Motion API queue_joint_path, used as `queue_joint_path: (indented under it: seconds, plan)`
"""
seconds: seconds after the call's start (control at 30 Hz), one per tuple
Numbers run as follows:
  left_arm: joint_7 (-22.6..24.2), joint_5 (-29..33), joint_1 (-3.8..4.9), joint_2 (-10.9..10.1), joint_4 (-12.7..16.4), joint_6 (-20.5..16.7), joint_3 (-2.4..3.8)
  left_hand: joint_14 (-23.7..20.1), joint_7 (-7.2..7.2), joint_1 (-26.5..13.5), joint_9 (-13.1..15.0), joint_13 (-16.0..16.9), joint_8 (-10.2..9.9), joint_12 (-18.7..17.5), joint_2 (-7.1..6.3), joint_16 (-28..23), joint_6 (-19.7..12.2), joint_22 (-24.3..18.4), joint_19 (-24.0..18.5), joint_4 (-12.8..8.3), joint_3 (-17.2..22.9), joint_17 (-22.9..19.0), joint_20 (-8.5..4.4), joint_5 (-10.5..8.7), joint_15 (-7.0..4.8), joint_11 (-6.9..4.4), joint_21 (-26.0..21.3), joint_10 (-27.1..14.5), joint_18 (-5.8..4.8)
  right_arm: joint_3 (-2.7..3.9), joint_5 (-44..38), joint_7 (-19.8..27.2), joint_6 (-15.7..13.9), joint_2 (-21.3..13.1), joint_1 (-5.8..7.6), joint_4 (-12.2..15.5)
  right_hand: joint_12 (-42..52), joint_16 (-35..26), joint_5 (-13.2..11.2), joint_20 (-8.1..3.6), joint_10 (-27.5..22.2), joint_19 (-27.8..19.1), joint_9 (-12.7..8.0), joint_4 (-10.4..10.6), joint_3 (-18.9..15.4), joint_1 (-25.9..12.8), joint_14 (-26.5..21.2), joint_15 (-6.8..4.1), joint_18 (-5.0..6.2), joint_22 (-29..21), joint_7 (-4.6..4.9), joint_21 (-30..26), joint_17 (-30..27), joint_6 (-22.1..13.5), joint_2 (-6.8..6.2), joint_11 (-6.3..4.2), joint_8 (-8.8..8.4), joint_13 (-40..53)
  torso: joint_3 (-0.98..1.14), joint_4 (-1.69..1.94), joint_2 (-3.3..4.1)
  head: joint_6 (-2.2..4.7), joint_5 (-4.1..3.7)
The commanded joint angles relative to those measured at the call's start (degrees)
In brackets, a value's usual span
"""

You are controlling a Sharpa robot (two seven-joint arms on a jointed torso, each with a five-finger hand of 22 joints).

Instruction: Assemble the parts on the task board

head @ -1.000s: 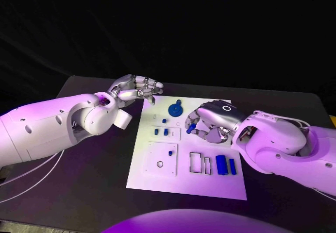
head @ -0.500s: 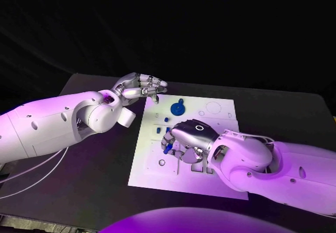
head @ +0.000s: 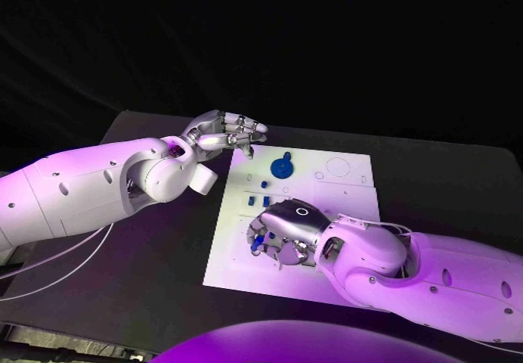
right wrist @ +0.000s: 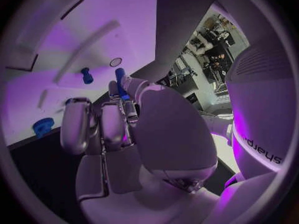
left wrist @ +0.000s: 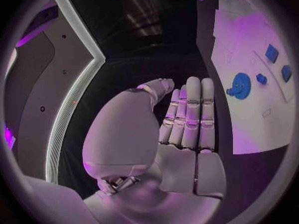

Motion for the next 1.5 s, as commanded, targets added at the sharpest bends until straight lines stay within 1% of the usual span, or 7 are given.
queue_joint_path:
  seconds: [0.03,0.13,0.3,0.47,0.93,1.17,1.5]
  plan:
    - [0.47,0.04,0.05,0.11,0.09,0.98,0.03,-0.31,0.02,-0.41,0.06,0.05,0.27,0.17,-0.03,0.36,-0.37,0.05,-0.37,-0.23,-0.09,-0.05,0.02,0.1,0.07,0.04,-0.34,-0.42,0.74,-0.05,-1.06,-0.1,1.62,0.11,-0.16,-0.23,0.05,-0.1,0.1,-0.05,3.73,0.53,0.18,-0.24,0.23,-0.22,0.25,-0.03,-0.7,9.3,0.31,-0.27,0.02,-0.11,0.42,-3.14,0.41,0.02,0.02,-0.1,0.09,0.02,0.08]
    - [0.45,0.04,0.05,0.08,0.12,1.0,0.03,-0.31,0.02,-0.41,0.06,0.05,0.27,0.17,-0.03,0.36,-0.37,0.05,-0.37,-0.23,-0.09,-0.05,0.02,0.1,0.07,0.04,-0.34,-0.42,0.74,-0.1,-1.23,-0.33,1.82,0.19,-0.26,-0.33,0.04,-0.1,0.11,-0.05,3.73,0.53,0.19,-0.26,0.24,-0.25,0.25,-0.03,-0.7,9.3,0.31,-0.28,0.01,-0.12,0.43,-3.14,0.42,0.03,0.0,-0.16,0.09,-0.03,0.06]
    - [0.42,0.04,0.05,0.07,0.22,0.99,0.03,-0.31,0.02,-0.41,0.06,0.05,0.27,0.17,-0.03,0.36,-0.37,0.05,-0.37,-0.23,-0.09,-0.05,0.02,0.1,0.07,0.04,-0.34,-0.42,0.74,-0.21,-1.49,-0.67,2.02,0.42,-0.36,-0.5,0.03,-0.1,0.12,-0.04,3.75,0.55,0.21,-0.33,0.29,-0.28,0.25,-0.02,-0.72,9.33,0.3,-0.19,0.02,-0.14,0.44,-3.15,0.43,0.04,-0.04,0.03,0.11,-0.2,-0.02]
    - [0.4,0.04,0.05,-0.04,0.33,0.92,0.03,-0.35,0.02,-0.56,0.09,0.07,0.33,0.34,-0.03,0.42,-0.45,0.01,-0.39,-0.2,-0.13,-0.07,0.05,0.07,0.09,0.05,-0.39,-0.55,0.74,-0.38,-1.72,-0.95,2.37,0.51,-0.4,-0.74,0.03,-0.1,0.12,-0.04,3.75,0.55,0.21,-0.33,0.29,-0.28,0.25,-0.02,-0.72,9.33,0.3,-0.19,0.02,-0.14,0.44,-3.15,0.43,0.04,-0.11,0.03,0.09,-0.32,-0.03]
    - [0.34,0.04,0.06,-0.28,0.5,0.84,0.03,-0.35,0.02,-0.56,0.09,0.07,0.33,0.34,-0.03,0.42,-0.45,0.01,-0.39,-0.2,-0.13,-0.07,0.05,0.07,0.09,0.05,-0.39,-0.55,0.74,-0.54,-2.05,-2.26,4.54,0.64,-0.42,-1.12,-0.07,-0.16,0.08,-0.02,3.74,0.5,0.32,-0.43,0.38,-0.68,0.22,0.01,-0.69,9.33,0.31,-0.32,-0.13,-0.25,0.5,-3.12,0.5,0.08,-0.07,0.01,0.07,-0.5,-0.06]
    - [0.29,0.04,0.06,-0.39,0.58,0.79,0.03,-0.35,0.02,-0.56,0.09,0.07,0.33,0.34,-0.03,0.42,-0.45,0.01,-0.39,-0.2,-0.13,-0.07,0.05,0.07,0.09,0.05,-0.39,-0.55,0.74,-0.64,-2.43,-2.7,4.63,1.16,-0.42,-1.34,-0.3,-0.12,-0.05,0.04,3.57,0.43,0.48,-0.66,0.25,-1.45,0.22,0.07,-0.67,9.33,0.37,-0.49,-0.09,-0.55,0.23,-3.05,0.56,0.13,-0.07,-0.05,0.07,-0.52,0.04]
    - [0.1,0.02,0.07,-0.42,0.62,0.92,0.03,-0.41,0.03,-0.63,0.12,0.07,0.39,0.5,-0.03,0.48,-0.56,-0.02,-0.4,-0.22,-0.13,-0.09,0.07,0.07,0.1,0.07,-0.45,-0.72,0.75,-0.79,-2.09,-2.23,3.02,1.73,-0.42,-1.61,-0.42,0.27,0.55,0.26,3.18,0.25,-0.25,-1.18,-0.3,-4.25,0.28,0.28,-0.57,9.36,0.7,-1.09,0.3,-4.5,-0.7,-2.84,-1.64,1.06,-0.07,0.04,0.02,-0.5,-0.18]
